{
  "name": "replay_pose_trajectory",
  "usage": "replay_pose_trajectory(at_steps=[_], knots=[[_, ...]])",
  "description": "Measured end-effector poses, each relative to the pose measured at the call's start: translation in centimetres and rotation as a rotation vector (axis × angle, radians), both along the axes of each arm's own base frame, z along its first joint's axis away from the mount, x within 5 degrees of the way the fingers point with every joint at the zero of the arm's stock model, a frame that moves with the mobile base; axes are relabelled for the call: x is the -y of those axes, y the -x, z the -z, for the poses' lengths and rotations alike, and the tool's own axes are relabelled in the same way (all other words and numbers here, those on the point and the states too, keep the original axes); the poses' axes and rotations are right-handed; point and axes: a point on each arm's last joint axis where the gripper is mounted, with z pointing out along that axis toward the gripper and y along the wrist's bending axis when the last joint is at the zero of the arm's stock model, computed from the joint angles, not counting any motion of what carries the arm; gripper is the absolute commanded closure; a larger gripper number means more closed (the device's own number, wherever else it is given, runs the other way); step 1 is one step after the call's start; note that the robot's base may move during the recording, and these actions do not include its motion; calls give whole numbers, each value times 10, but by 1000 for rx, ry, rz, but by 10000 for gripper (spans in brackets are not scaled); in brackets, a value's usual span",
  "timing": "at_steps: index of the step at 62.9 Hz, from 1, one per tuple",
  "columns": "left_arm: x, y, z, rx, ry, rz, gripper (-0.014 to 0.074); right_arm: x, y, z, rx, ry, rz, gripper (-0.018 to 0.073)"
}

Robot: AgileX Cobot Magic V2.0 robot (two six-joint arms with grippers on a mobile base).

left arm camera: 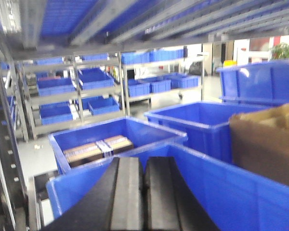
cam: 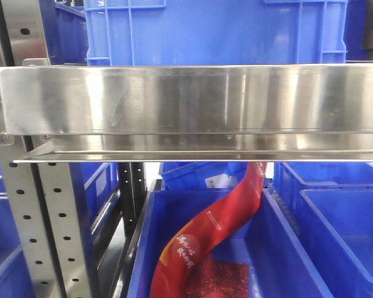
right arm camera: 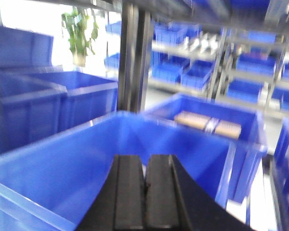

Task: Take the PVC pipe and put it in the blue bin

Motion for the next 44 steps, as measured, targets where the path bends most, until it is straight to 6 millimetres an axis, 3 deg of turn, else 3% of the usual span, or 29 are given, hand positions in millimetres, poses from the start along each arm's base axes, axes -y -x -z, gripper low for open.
replay_pose_trajectory(at_steps=[16,44], knots=[[-20,39,-3,18,16,2,707,8,46,-10,68,-9,-14,715],[-63,108,32,10,36,-39,707,20,96,31,58,-1,4,715]])
